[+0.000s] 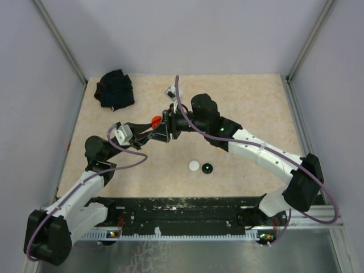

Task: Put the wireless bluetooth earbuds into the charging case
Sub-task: Adjust the earbud with the charging case, then close the charging case.

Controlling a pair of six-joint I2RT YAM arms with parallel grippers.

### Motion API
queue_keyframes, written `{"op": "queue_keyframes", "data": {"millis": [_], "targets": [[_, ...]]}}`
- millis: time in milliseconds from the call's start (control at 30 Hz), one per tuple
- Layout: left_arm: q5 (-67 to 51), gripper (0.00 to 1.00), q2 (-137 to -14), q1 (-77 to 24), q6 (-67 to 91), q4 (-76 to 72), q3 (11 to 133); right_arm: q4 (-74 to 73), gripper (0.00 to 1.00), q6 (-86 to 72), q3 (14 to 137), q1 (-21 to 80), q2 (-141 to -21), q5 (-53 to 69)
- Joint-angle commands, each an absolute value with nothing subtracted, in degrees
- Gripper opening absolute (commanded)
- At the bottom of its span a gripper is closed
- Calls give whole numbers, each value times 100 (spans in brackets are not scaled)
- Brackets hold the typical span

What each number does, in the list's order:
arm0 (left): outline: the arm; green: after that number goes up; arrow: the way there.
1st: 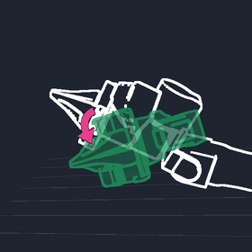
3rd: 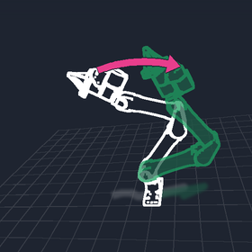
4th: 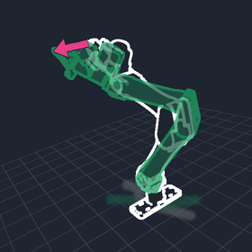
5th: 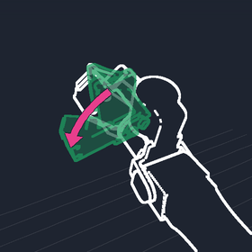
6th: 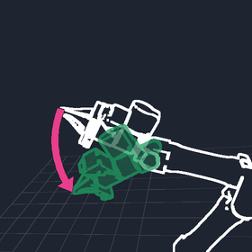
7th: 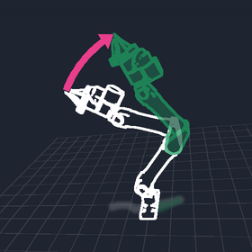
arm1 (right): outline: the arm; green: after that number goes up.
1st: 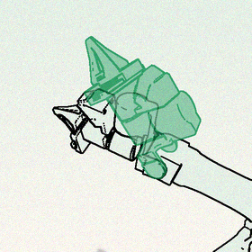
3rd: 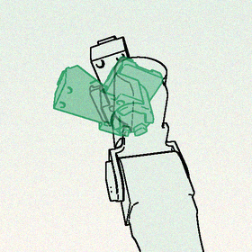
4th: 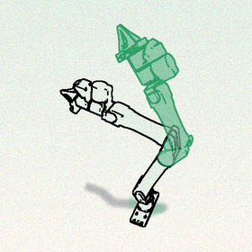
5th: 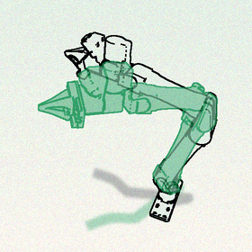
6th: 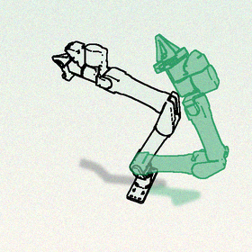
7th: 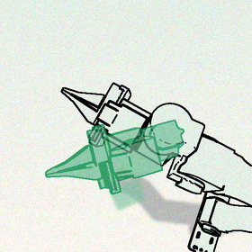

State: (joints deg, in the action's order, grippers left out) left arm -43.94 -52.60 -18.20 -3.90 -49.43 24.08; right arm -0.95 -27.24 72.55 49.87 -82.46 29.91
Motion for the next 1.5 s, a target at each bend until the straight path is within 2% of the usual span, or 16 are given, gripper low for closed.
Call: {"op": "queue_keyframes", "data": {"millis": [0, 200, 533, 833, 1033, 1467], "targets": [[-5100, 0, -5342, -1854, -436, -4772, 2659, 389, 50, -2800, 7828, 5029, -8266, 3028], [-5387, 0, -5447, -1854, -579, -4390, 2824, 291, 49, -2712, 7871, 5029, -8183, 2991], [-5192, 0, -5434, -1854, -421, -4381, 2807, -87, 51, -2203, 7882, 4798, -7899, 3145], [-5808, 0, -5665, -1852, -132, -4364, 2980, -344, 63, -1760, 7542, 4054, -7696, 3912], [-6304, 0, -5758, -1854, 111, -4647, 2988, -405, 64, -1661, 7448, 4046, -7978, 4351], [-6225, 0, -5790, -1852, 175, -4685, 2979, -416, 63, -1667, 7297, 4052, -8284, 5230]]}}
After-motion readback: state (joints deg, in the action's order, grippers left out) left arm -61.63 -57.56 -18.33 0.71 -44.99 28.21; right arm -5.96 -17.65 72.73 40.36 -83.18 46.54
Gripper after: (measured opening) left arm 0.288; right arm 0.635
